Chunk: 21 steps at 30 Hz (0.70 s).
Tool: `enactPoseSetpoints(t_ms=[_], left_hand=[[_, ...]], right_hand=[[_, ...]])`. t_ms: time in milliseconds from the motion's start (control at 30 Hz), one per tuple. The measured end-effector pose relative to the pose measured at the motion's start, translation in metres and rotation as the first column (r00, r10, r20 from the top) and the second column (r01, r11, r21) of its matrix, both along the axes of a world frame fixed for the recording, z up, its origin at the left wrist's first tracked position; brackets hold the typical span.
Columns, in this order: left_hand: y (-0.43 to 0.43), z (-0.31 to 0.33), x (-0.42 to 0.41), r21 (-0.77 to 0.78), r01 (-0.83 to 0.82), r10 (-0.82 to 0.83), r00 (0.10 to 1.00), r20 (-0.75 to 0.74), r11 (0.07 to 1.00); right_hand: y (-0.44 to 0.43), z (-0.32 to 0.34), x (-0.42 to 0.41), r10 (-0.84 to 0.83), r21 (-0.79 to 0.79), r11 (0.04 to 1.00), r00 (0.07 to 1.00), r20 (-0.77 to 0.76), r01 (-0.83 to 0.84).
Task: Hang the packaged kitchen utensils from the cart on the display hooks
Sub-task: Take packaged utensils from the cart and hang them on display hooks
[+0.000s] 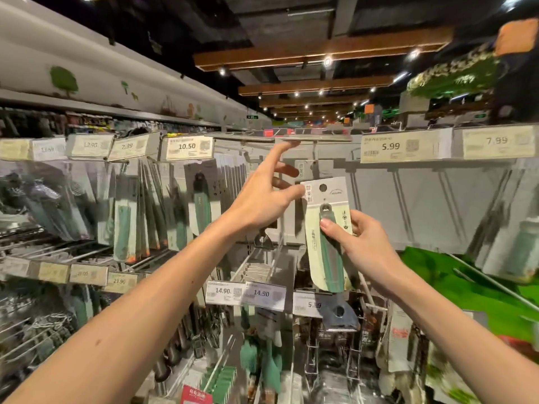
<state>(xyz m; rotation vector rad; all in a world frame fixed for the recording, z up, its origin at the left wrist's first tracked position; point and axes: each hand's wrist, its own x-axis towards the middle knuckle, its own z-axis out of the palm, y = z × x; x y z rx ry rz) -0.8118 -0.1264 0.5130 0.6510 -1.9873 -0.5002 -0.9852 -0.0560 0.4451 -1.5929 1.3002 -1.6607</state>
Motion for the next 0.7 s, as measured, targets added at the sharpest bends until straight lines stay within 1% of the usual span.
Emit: enactPoseSetpoints(t_ms=[133, 233, 300, 400, 467, 633, 700], left_hand=[[-0.003, 0.006, -0.002, -0.063, 0.036, -0.031, 0.996, 0.088, 0.997], [-0.007, 0.007, -0.008, -0.120, 0.009, 0.002, 0.996, 0.094, 0.993], [-0.007, 0.006, -0.012, -0.164, -0.040, 0.054, 0.995, 0.080, 0.986], [-0.009, 0.005, -0.020, -0.218, -0.136, 0.153, 0.986, 0.063, 0.966], [-0.014, 0.001, -0.024, -0.264, -0.172, 0.195, 0.979, 0.060, 0.949], [-0.026, -0.009, -0.027, -0.341, -0.225, 0.268, 0.959, 0.087, 0.913], [-0.028, -0.009, -0.029, -0.357, -0.245, 0.291, 0.954, 0.079, 0.901]], right_hand=[[0.001, 0.009, -0.001, 0.009, -0.050, 0.999, 1.000, 0.003, -0.009], [-0.005, 0.022, 0.002, -0.019, -0.076, 0.997, 1.000, -0.023, 0.017], [-0.011, 0.029, 0.003, -0.026, -0.082, 0.996, 0.999, -0.022, 0.025], [-0.023, 0.033, 0.005, -0.026, -0.056, 0.998, 1.000, 0.013, 0.026], [-0.031, 0.032, 0.006, -0.032, -0.021, 0.999, 0.999, 0.023, 0.032], [-0.049, 0.029, 0.004, -0.068, 0.028, 0.997, 0.995, -0.074, 0.070], [-0.053, 0.029, 0.002, -0.085, 0.035, 0.995, 0.993, -0.087, 0.089]])
